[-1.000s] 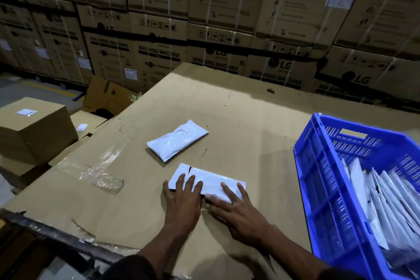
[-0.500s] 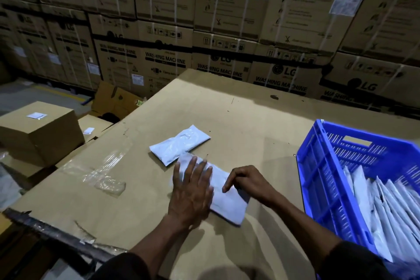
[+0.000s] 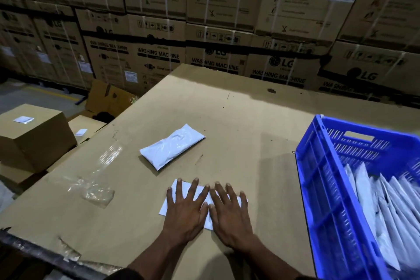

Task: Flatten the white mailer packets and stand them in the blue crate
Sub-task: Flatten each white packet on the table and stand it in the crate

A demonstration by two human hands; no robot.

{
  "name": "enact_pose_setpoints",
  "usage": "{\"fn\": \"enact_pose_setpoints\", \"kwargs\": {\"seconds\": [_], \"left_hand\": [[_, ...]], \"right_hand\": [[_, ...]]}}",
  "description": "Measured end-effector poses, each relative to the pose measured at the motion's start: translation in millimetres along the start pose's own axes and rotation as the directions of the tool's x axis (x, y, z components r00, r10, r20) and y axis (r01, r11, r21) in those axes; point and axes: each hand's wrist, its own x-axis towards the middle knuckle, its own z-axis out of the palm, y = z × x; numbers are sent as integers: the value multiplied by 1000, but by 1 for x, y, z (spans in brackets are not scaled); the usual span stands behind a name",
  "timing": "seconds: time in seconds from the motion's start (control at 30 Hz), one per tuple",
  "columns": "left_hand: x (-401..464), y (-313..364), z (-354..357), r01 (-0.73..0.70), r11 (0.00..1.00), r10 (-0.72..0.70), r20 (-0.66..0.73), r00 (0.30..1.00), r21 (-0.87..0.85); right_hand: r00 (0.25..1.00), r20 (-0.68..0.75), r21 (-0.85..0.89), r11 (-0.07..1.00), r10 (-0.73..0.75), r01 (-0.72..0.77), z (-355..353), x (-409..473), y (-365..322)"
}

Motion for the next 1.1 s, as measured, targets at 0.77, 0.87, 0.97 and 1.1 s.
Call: {"fn": "enact_pose_setpoints", "kwargs": {"seconds": [0.77,0.87,0.97,1.1], "left_hand": [[6,5,5,74,995,-71,49,996,-69],[5,4,4,70,995,-66,50,997,-68],[10,3,4,85,994,-82,38,996,-67],[6,2,10,52,997,-50,37,998,-59]], "right_hand": [[1000,24,-21,1000,-12,12,7,8,14],[1000,26,-9,1000,-10,10,6,9,13],[1000,28,-2,1000,-7,7,6,13,14],[1000,11,8,1000,-22,22,7,7,15]]}}
